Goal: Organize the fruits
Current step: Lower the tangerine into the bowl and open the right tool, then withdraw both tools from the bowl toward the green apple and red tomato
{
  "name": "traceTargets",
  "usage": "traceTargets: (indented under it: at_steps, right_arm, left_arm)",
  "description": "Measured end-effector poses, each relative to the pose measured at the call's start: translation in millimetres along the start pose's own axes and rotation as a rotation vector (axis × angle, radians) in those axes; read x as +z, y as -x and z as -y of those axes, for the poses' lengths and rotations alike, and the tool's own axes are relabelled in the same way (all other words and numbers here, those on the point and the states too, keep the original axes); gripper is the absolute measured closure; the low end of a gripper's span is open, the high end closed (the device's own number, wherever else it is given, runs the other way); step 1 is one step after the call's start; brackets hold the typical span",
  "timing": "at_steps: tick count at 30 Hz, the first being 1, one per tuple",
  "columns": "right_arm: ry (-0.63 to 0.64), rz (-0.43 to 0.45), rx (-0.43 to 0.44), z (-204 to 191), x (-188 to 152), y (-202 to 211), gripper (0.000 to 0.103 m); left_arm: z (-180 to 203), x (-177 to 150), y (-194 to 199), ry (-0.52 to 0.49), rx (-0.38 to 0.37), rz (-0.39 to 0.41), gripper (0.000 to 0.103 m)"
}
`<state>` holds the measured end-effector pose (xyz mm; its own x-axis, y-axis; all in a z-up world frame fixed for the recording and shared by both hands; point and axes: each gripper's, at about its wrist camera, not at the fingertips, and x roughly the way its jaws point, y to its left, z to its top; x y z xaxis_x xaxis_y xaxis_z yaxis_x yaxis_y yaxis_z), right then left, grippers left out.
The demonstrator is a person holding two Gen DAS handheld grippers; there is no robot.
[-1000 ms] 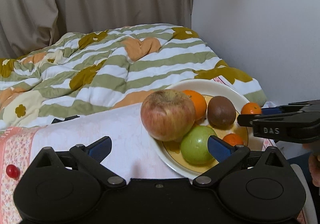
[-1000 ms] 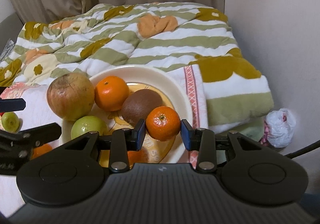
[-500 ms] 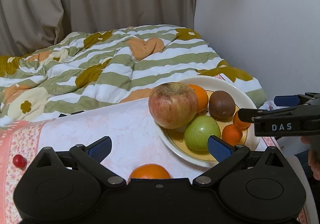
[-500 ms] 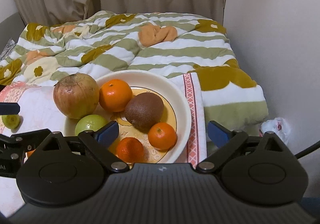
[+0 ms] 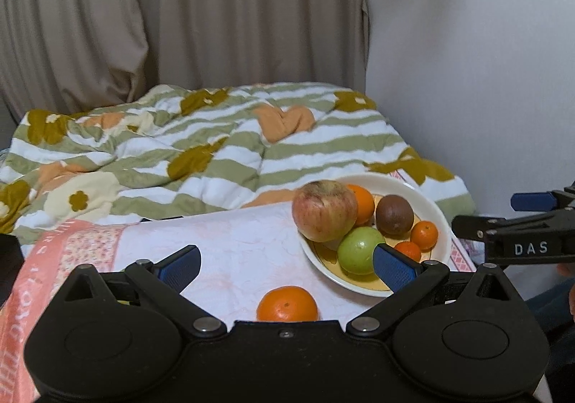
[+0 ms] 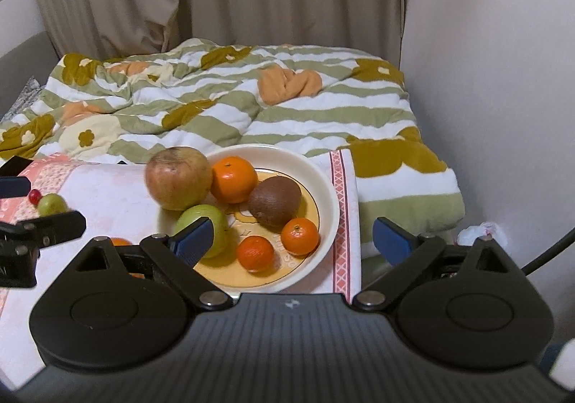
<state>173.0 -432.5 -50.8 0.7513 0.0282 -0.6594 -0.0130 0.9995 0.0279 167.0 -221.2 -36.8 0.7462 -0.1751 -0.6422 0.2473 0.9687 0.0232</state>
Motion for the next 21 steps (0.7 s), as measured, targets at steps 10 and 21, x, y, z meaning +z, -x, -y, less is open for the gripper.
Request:
traceTargets:
  at_steps: [10, 21]
  right_arm:
    - [0.037, 0.026, 0.034, -24.0, -2.4, 51.7, 0.000]
    - [-0.001, 0.043, -0.020, -80.4, -13.4, 81.4, 0.000]
  left_arm:
    - [-31.3, -13.2, 58.0, 0.044, 0.071, 0.045, 0.000]
    - [-106.7, -29.1, 80.3, -0.010, 0.097, 0.061, 0.000]
